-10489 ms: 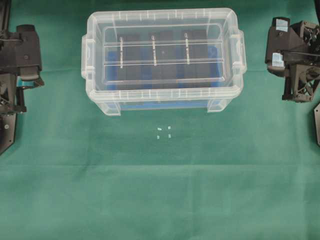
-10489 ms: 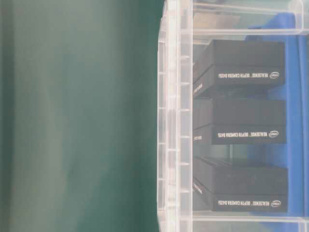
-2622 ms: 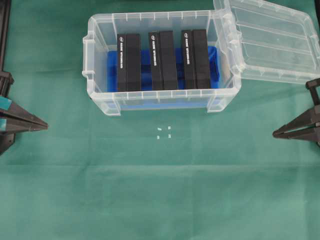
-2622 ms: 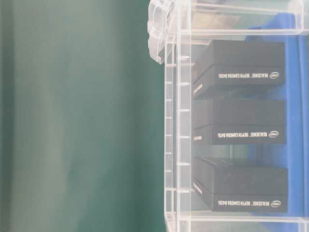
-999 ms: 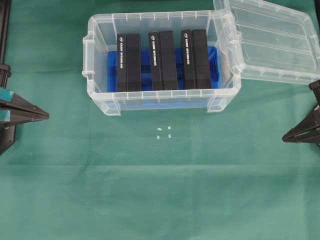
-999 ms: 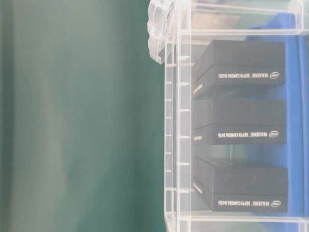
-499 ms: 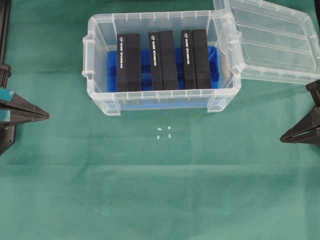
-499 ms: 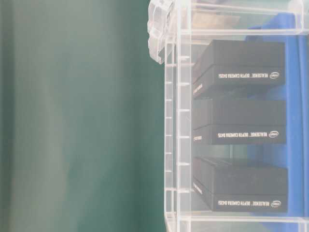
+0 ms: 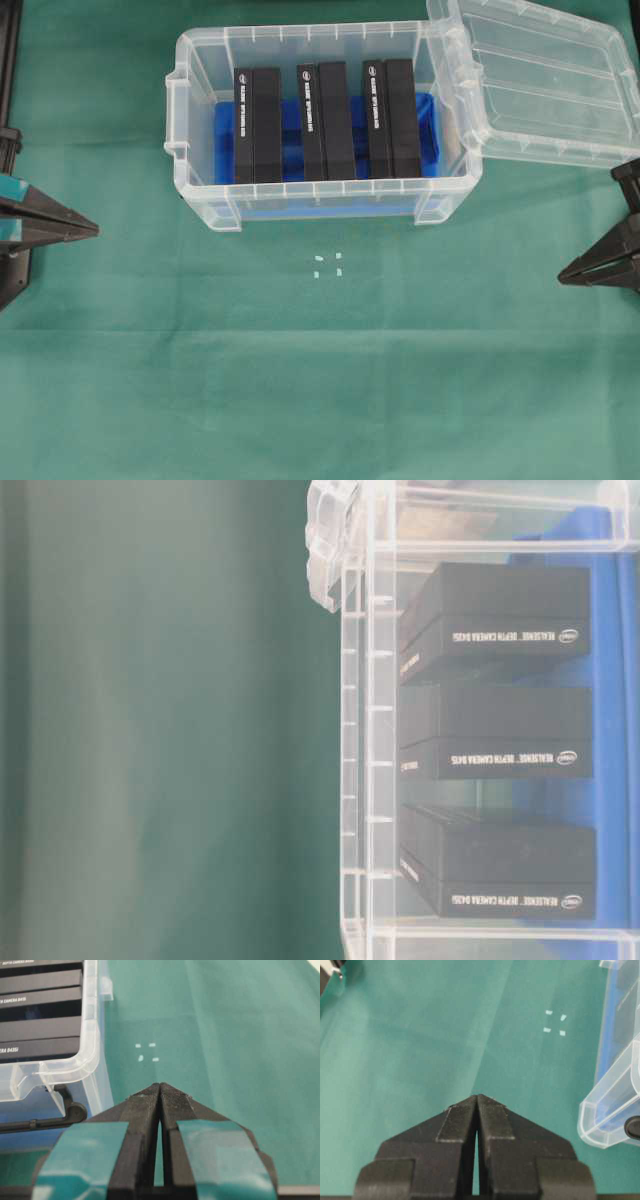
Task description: Clamp the lid of the box with both arms, then lift and open it.
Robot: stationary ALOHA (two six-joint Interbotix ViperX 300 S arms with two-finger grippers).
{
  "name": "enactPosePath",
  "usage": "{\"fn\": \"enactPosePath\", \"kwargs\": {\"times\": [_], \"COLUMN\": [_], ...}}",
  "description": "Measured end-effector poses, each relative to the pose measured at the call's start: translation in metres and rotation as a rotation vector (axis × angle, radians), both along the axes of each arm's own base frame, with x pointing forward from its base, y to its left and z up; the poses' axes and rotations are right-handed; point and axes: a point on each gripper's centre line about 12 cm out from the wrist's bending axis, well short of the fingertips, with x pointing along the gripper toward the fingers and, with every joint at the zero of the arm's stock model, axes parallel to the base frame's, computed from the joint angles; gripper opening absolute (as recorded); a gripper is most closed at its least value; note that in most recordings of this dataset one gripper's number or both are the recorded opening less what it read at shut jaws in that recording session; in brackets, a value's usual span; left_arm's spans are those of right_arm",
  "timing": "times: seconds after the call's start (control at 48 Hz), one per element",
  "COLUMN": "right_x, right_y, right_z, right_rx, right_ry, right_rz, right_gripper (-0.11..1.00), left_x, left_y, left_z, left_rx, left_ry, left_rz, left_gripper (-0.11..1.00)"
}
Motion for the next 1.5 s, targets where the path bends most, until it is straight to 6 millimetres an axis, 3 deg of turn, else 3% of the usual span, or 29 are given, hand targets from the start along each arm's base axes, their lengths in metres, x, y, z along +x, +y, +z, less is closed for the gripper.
{"fn": "enactPosePath", "kwargs": {"times": [0.728,0.895,1.165,1.353,1.498], "right_x": [0.005,0.002,0.0,0.005,0.011], "right_y": [0.001,-0.001,-0.005,-0.005,-0.004], "right_z": [-0.009,0.0,0.034,0.031,0.022], "right_rx": [-0.009,-0.022,-0.009,-0.013,-0.012], "right_ry": [0.044,-0.019,-0.232,-0.236,-0.246], "right_rz": [0.001,0.0,-0.022,-0.024,-0.03], "right_gripper": [0.0,0.0,0.0,0.0,0.0], "left_x": [0.0,0.0,-0.004,-0.001,0.006], "left_y": [0.001,0.003,0.008,0.008,0.008], "left_z": [-0.002,-0.001,0.017,0.012,-0.003], "left_rx": [-0.002,0.0,-0.008,-0.005,-0.036], "left_ry": [0.019,0.006,-0.083,-0.058,-0.003], "left_rz": [0.004,0.02,0.051,0.05,0.061], "left_gripper": [0.01,0.01,0.01,0.01,0.01]}}
